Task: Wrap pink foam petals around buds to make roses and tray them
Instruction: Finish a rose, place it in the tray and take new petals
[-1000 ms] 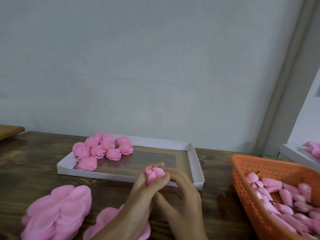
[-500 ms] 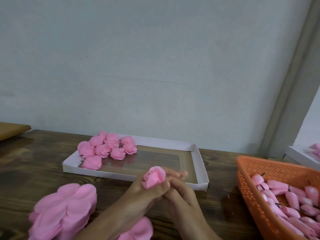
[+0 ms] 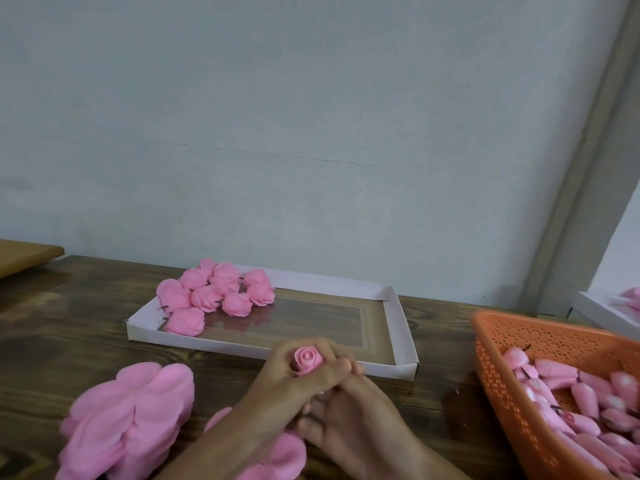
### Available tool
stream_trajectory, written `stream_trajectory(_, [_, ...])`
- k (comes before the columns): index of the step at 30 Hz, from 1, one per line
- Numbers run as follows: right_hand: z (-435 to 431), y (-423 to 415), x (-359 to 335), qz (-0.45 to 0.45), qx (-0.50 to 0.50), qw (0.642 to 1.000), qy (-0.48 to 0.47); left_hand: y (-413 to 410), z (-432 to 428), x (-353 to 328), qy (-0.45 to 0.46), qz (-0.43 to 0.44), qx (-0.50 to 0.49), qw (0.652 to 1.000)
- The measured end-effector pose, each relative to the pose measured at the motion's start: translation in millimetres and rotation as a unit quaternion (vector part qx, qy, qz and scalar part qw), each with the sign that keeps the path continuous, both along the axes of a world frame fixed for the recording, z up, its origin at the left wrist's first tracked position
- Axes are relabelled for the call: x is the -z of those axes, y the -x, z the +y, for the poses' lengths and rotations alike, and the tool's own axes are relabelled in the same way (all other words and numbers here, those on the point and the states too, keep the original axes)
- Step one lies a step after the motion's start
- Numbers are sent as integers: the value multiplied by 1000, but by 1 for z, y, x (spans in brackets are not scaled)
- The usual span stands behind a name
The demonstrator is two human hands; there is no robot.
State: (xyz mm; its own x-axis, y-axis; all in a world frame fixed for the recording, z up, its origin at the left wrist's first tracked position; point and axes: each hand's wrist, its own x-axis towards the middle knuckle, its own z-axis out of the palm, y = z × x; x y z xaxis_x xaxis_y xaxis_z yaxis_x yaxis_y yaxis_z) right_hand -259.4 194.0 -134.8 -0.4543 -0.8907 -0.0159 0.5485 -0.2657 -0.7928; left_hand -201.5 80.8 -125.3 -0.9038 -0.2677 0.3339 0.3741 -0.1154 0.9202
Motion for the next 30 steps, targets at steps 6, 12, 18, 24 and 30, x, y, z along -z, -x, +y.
stream_trajectory(6, [1,-1,-1,-3,-14,1000,-6,7,-5,11,3,9,-66,998])
stream_trajectory(12, [-2,-2,4,-5,-25,999,-30,5,-4,12,36,-6,-54,998])
stream_trajectory(18, [-5,-4,8,-1,-10,1000,-8,6,-5,13,-10,-47,-92,995])
stream_trajectory(24, [-4,3,14,99,56,993,17,7,-5,16,12,-67,-77,995])
stream_trajectory(30, [-8,0,18,33,34,999,-17,8,-5,17,1,-28,-41,999])
